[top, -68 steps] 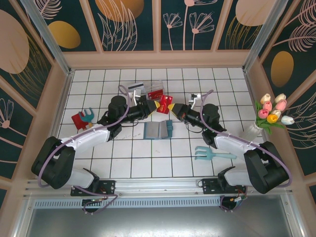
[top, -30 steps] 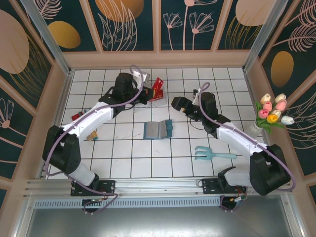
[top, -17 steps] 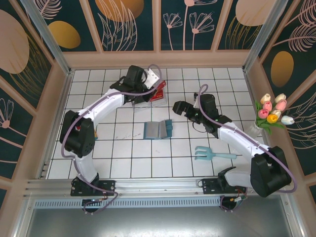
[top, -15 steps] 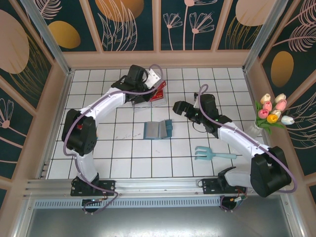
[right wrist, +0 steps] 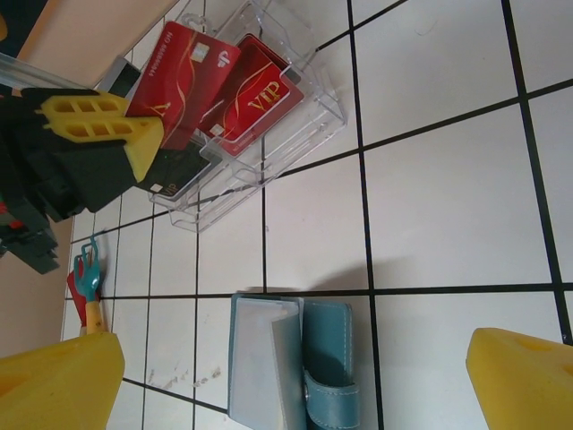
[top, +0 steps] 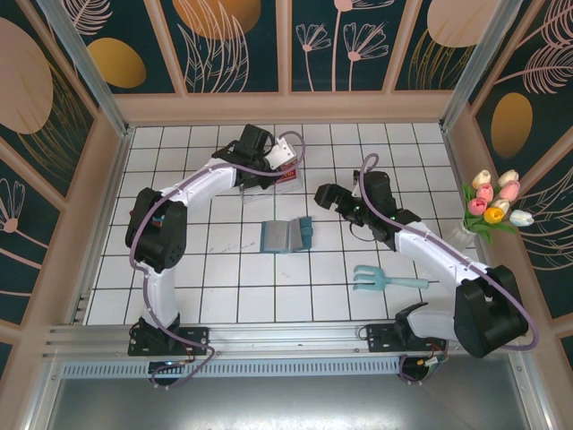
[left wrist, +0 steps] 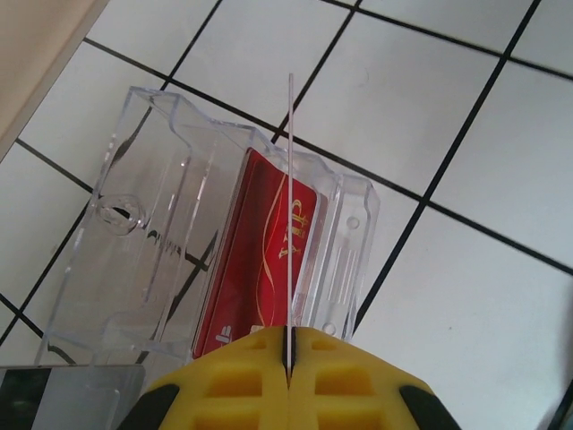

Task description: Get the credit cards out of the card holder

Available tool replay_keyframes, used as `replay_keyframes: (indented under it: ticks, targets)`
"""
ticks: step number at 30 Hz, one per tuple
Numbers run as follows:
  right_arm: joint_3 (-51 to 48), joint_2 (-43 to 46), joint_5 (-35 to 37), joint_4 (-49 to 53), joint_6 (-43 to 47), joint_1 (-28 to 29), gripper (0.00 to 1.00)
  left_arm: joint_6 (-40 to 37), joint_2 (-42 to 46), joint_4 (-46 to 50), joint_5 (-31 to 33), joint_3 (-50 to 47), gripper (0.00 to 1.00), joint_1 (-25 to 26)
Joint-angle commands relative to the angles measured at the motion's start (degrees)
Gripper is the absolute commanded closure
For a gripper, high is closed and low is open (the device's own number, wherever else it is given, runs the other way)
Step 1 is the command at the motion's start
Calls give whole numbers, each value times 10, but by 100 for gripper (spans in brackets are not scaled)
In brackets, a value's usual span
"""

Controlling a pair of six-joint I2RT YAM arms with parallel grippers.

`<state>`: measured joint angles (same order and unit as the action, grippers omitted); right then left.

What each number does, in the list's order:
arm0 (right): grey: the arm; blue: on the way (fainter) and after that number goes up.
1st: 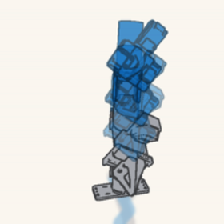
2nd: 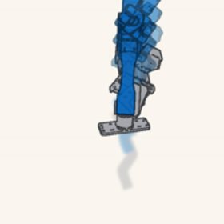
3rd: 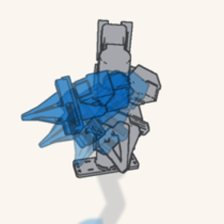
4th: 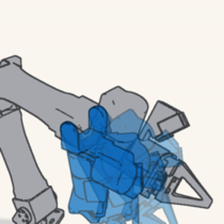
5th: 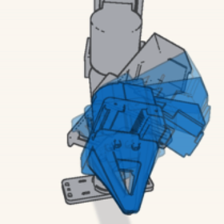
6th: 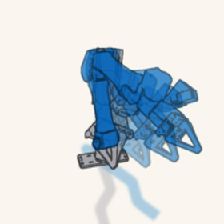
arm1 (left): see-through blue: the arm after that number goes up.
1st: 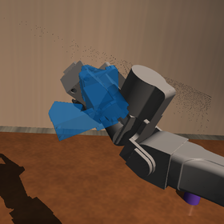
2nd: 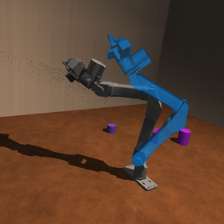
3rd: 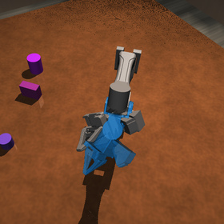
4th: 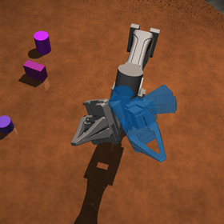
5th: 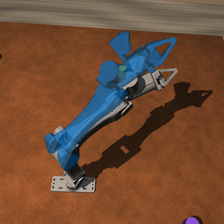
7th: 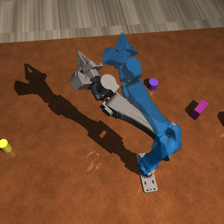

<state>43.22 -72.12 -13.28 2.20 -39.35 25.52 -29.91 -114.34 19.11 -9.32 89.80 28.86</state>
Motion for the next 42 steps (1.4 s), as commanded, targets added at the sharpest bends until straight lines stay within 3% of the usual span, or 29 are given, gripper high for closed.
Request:
replay_keyframes:
  ticks: [1, 6, 15, 32, 42]
  targets:
    - [-5, 22, 6, 12, -18, -4, 1, -67, -10, 0, 12, 10, 100, -3]
    - [-1, 28, 4, 10, -24, -2, 1, -90, -34, 37, 49, 43, 100, -4]
    - [14, 21, -15, 13, -22, 4, 1, -111, -57, 70, 5, 71, 100, -13]
    - [40, 1, -32, 28, -16, 23, 1, -120, -111, 114, 3, 154, 100, -19]
    - [50, -7, -30, 33, -15, 27, 1, -106, -120, 114, 4, 158, 91, -26]
